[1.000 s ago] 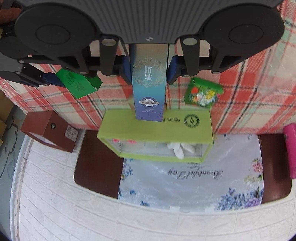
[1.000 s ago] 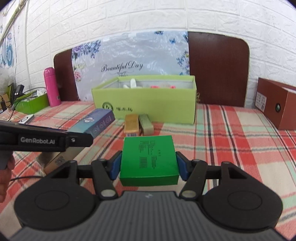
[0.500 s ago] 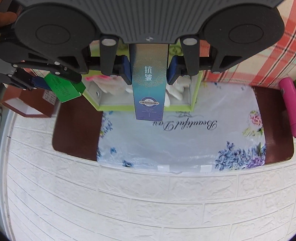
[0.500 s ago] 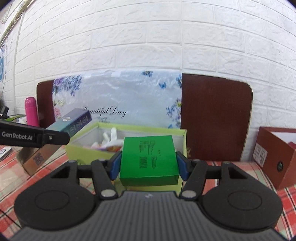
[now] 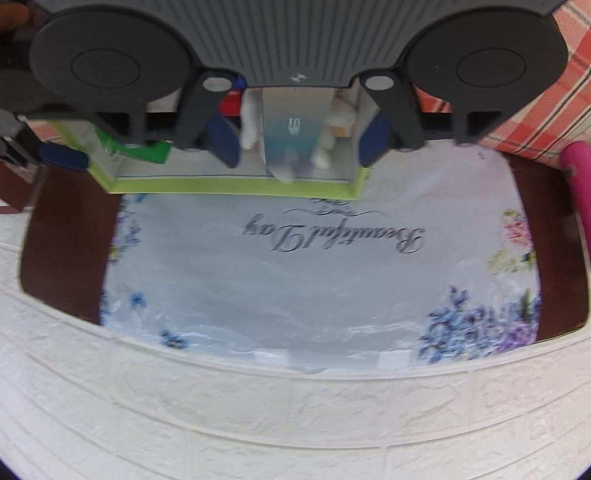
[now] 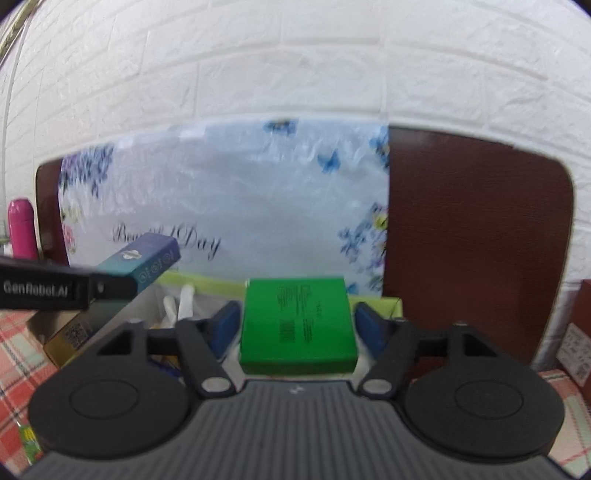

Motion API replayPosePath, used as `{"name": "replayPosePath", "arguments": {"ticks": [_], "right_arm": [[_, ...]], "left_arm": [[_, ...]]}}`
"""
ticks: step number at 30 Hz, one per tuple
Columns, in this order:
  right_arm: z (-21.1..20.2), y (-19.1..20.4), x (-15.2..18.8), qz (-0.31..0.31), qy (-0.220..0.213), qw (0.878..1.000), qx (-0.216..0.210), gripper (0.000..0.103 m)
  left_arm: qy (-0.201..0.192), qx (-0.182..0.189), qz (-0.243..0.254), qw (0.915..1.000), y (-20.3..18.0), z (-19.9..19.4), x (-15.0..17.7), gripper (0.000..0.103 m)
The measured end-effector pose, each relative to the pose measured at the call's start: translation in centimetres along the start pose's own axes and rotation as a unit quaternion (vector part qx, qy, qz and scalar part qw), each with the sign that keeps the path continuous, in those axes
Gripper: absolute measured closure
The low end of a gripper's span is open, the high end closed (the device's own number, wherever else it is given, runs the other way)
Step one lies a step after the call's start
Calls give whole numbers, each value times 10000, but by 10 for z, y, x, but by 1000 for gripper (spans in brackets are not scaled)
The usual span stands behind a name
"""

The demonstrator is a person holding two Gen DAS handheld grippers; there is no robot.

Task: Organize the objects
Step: 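Carry the teal box and green square box into the green box and release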

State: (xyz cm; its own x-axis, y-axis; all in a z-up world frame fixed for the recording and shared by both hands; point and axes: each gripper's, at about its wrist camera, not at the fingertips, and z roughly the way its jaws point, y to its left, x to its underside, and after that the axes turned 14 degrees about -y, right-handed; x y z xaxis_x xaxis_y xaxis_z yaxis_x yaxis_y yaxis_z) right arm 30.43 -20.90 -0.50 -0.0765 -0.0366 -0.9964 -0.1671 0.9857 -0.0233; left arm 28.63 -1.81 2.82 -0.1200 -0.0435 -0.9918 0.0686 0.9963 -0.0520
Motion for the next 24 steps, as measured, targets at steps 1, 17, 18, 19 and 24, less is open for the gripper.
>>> {"name": "replayPosePath", "arguments": {"ticks": [1, 17, 18, 19, 24], "right_arm": [[-2, 0, 6, -29, -34, 10000, -9, 12], [-92, 2, -17, 86, -576, 9982, 145, 0], [-102, 2, -17, 140, -560, 9982, 137, 0], [-113, 3, -17, 196, -522, 9983, 137, 0], [-159, 7, -8, 545, -268, 9981, 68, 0]], "left_arm": [[-17, 71, -57, 10000, 2, -2, 2, 25], [605, 316, -106, 9976, -8, -76, -4, 23], [617, 290, -79, 9976, -8, -85, -3, 23], [595, 270, -48, 9978, -8, -93, -2, 23], [633, 132, -50, 9979, -5, -131, 4, 22]]}}
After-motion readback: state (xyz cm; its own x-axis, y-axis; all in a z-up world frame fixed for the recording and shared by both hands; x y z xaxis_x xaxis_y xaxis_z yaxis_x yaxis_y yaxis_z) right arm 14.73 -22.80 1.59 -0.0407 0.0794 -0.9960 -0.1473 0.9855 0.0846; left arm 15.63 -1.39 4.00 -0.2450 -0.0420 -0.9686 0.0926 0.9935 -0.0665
